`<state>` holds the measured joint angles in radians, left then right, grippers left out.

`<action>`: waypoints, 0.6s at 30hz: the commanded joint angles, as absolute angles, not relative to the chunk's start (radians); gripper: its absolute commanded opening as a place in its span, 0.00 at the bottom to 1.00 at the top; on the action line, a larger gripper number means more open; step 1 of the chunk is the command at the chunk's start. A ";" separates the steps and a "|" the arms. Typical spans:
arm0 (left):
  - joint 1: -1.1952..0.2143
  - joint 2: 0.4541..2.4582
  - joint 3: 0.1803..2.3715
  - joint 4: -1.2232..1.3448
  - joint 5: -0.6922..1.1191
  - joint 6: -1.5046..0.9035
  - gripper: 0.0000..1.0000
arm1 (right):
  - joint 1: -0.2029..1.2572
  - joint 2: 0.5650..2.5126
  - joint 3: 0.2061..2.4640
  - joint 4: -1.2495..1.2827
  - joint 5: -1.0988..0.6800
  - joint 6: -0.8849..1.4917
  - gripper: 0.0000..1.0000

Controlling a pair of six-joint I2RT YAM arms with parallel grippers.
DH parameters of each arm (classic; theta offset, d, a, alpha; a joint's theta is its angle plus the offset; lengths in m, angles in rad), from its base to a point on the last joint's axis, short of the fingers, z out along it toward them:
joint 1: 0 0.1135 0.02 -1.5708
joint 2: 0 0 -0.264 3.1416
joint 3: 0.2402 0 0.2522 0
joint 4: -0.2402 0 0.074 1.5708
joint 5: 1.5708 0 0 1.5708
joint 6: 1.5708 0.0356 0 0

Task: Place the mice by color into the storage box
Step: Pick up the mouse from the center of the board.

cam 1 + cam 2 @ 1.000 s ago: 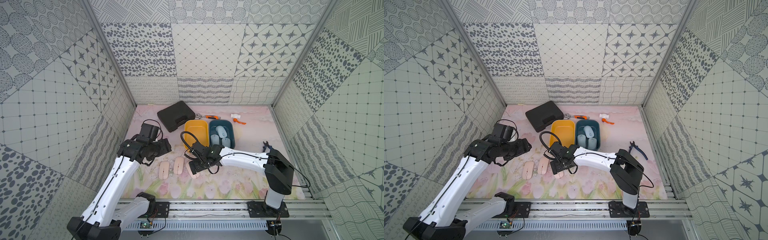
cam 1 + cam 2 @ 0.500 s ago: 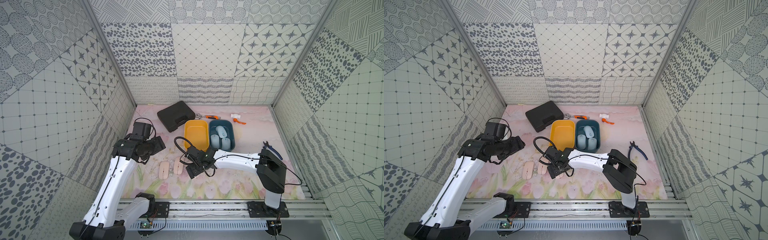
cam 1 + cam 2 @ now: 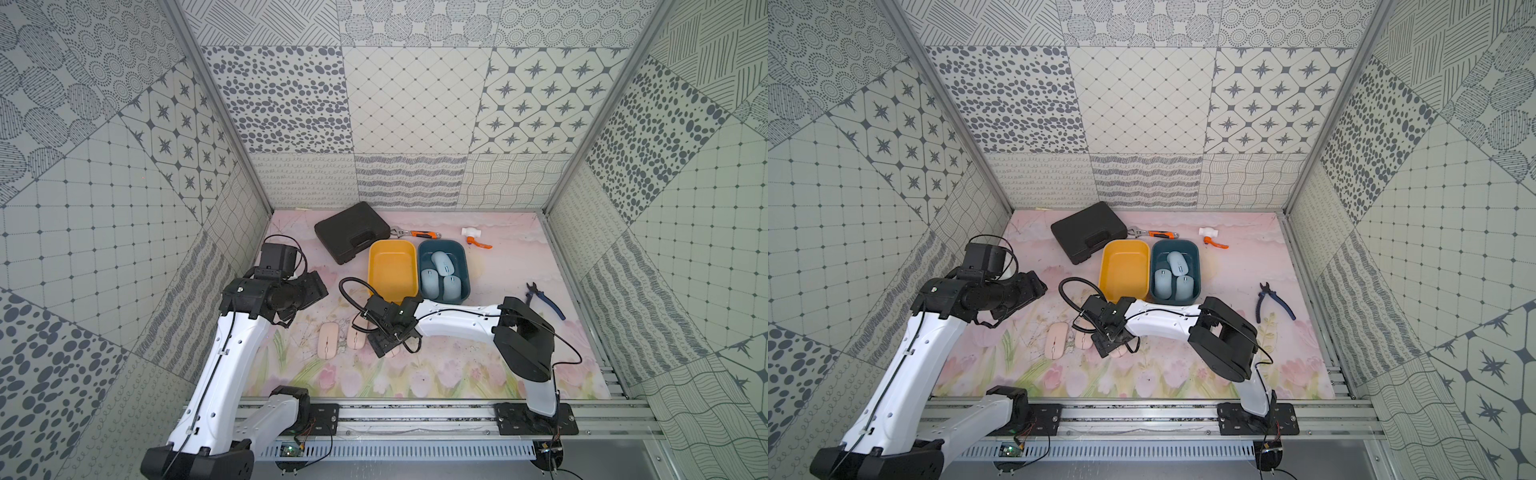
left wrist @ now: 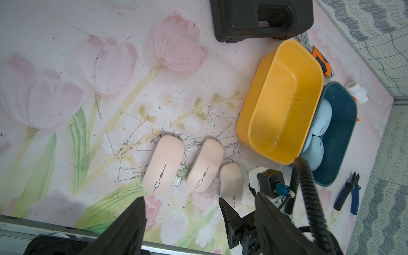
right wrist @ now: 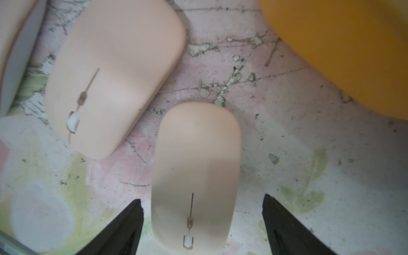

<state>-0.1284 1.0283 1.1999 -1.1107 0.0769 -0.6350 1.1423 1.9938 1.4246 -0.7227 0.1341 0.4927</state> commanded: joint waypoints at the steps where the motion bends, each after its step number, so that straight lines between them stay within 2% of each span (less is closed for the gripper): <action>1: -0.120 1.030 1.200 -1.134 0.095 -0.614 0.81 | 1.146 2.009 1.424 -0.725 0.161 0.483 0.88; 18: -0.119 1.027 1.174 -1.119 0.093 -0.620 0.80 | 1.146 2.037 1.434 -0.650 0.171 0.423 0.86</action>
